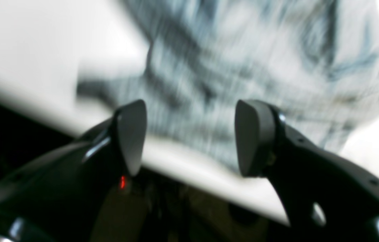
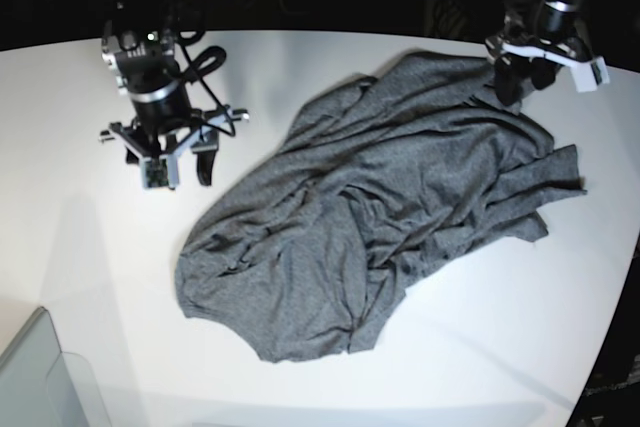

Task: Layout the t-shirt on the table in an organized manner, then fold the t-shirt properly
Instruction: 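Move both grippers down toward opposite edges of the grey t-shirt, then grasp the grey t-shirt edges with both grippers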

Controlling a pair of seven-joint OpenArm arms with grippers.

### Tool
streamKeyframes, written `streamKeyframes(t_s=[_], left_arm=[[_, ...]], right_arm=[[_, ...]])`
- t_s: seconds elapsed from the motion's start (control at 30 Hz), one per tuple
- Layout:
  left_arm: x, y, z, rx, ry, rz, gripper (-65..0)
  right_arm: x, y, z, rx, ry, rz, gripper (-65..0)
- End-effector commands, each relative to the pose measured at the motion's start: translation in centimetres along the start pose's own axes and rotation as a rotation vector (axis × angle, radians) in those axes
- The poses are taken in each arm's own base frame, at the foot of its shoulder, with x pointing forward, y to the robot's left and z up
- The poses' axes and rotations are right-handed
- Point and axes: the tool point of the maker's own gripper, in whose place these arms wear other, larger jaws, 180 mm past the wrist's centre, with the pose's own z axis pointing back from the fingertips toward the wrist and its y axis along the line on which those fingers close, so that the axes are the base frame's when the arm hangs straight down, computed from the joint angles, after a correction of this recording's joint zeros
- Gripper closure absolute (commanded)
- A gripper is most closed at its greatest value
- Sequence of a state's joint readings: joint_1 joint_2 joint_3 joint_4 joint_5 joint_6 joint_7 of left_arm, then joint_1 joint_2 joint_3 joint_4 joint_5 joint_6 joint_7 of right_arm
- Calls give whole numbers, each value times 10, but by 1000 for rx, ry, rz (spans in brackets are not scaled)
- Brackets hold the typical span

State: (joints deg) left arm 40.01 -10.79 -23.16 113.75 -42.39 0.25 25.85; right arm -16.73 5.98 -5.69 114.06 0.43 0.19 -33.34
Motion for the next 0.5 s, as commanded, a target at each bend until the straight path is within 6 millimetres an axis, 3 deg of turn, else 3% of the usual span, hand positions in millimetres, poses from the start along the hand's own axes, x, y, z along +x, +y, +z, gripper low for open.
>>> streamKeyframes(t_s=[0.0,0.17,0.33,0.47], left_arm=[[8,-7,-2,-26,-15,-7,-404],[39,-28,-26,-91,-31,-45,-404],[53,-42,-38,-127,-5,-63,-404],[54,-49,-42,-146,15,-73,-405]], right_arm=[[23,-2,-3,-5,-60,9,-291],[49,-11,-33,-35,-71,-25,-291],[34,-24,-78,-61,17,-43,-291],[24,-45,-111,-101,79,-70,-291]])
